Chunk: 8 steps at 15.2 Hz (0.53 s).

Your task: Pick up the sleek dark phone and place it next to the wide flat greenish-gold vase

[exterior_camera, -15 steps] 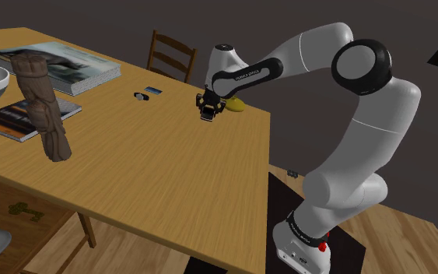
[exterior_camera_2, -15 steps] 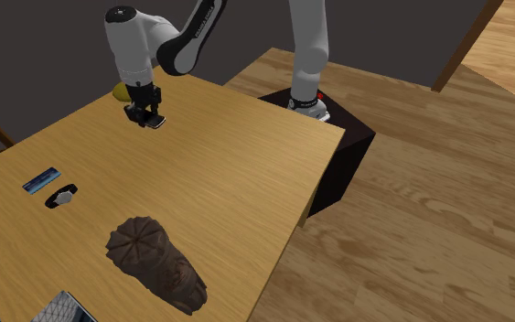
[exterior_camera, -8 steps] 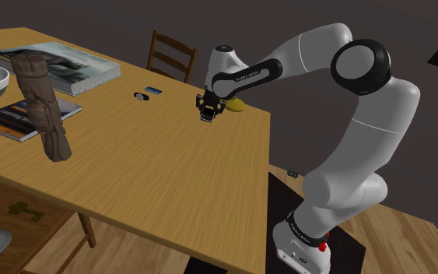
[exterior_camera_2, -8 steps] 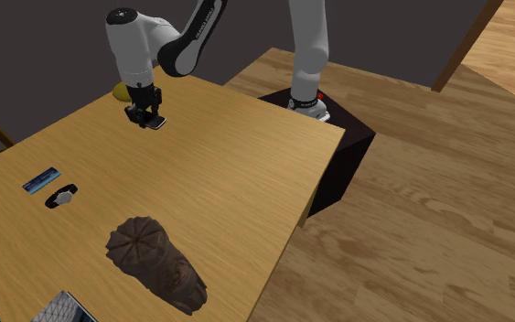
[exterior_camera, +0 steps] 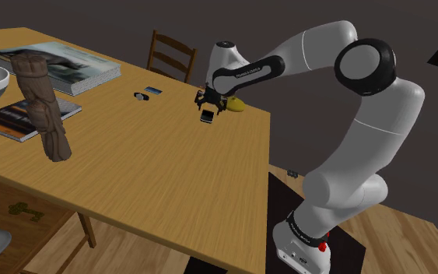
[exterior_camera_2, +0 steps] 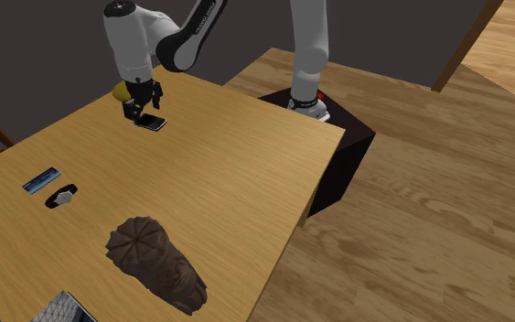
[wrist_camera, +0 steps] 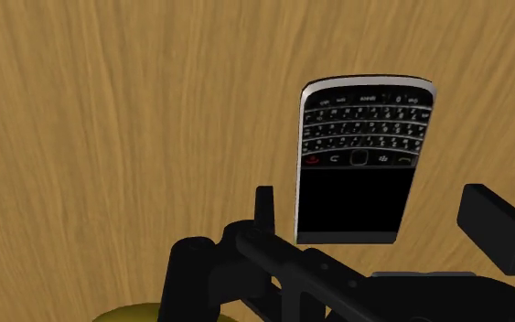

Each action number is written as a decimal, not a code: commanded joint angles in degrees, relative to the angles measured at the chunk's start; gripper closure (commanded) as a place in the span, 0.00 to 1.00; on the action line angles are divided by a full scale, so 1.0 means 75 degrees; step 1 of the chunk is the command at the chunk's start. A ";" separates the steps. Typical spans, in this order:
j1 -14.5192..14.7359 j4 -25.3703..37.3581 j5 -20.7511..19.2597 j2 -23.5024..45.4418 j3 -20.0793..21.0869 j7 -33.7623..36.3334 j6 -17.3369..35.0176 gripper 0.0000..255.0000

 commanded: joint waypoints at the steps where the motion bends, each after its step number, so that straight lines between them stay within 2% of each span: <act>1: -0.0047 0.0062 0.0301 -0.0331 0.0125 -0.0177 -0.0329 0.00; 2: -0.0066 0.0099 0.0428 -0.0472 0.0168 -0.0258 -0.0476 0.00; 8: -0.0063 0.0099 0.0429 -0.0472 0.0165 -0.0259 -0.0475 0.00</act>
